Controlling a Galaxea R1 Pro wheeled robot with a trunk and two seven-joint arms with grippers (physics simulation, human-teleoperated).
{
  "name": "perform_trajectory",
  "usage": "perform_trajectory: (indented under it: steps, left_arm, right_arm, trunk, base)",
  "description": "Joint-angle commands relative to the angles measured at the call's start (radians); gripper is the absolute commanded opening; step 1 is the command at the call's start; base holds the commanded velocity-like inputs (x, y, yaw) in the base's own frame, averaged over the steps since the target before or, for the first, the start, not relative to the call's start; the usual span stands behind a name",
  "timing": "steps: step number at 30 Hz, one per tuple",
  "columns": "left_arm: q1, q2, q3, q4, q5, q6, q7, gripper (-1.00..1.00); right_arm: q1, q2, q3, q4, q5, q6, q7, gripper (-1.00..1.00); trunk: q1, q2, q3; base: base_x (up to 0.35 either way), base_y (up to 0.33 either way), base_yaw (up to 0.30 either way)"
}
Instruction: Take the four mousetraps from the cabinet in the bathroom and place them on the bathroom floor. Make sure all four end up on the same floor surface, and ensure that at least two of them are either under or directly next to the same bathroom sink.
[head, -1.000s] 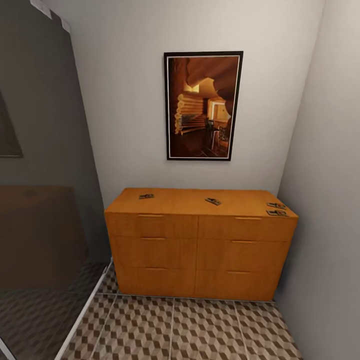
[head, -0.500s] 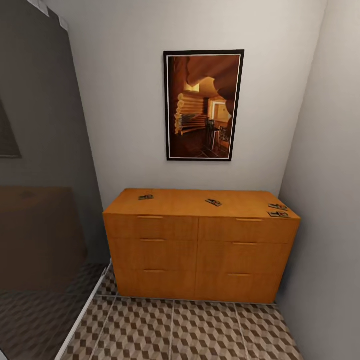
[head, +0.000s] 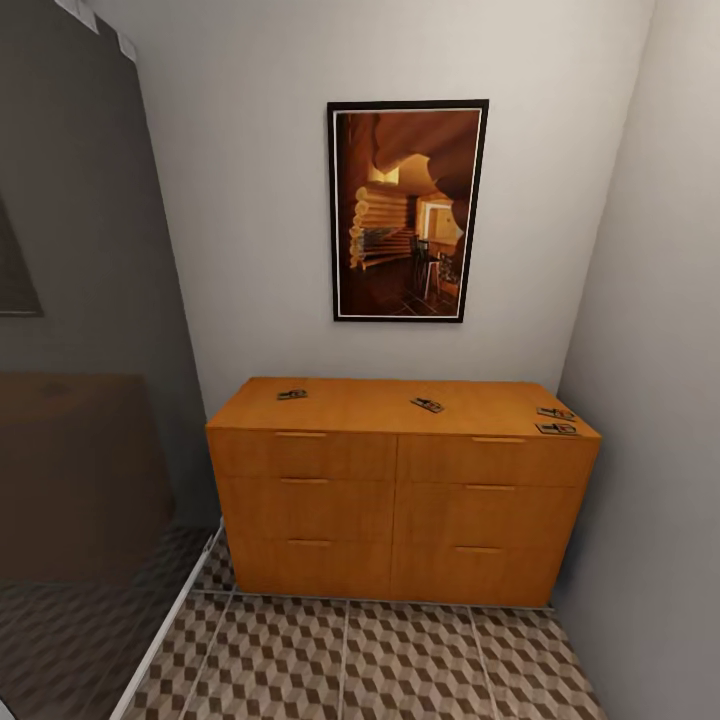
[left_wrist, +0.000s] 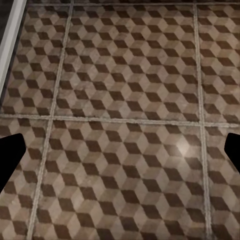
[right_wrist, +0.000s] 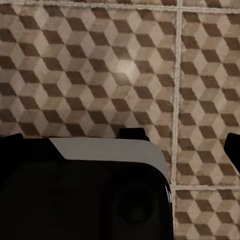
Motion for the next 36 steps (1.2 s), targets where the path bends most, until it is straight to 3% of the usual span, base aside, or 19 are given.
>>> perform_trajectory:
  steps: [1,36]
  left_arm:
    - [0.000,0.000,0.000,-0.001,-0.001,-0.002,0.003,1.00]
    - [0.000,-0.002,-0.003,0.005,0.001,-0.002,0.003,1.00]
  right_arm:
    - [-0.001,0.000,0.001,0.001,0.000,-0.003,-0.004,1.00]
    - [-0.001,0.000,0.002,0.003,0.000,-0.003,-0.004,1.00]
  trunk:
    - [0.000,0.000,-0.001]
    - [0.000,0.000,-0.001]
  base:
    - [0.000,0.000,0.000]
    - [0.000,0.000,0.000]
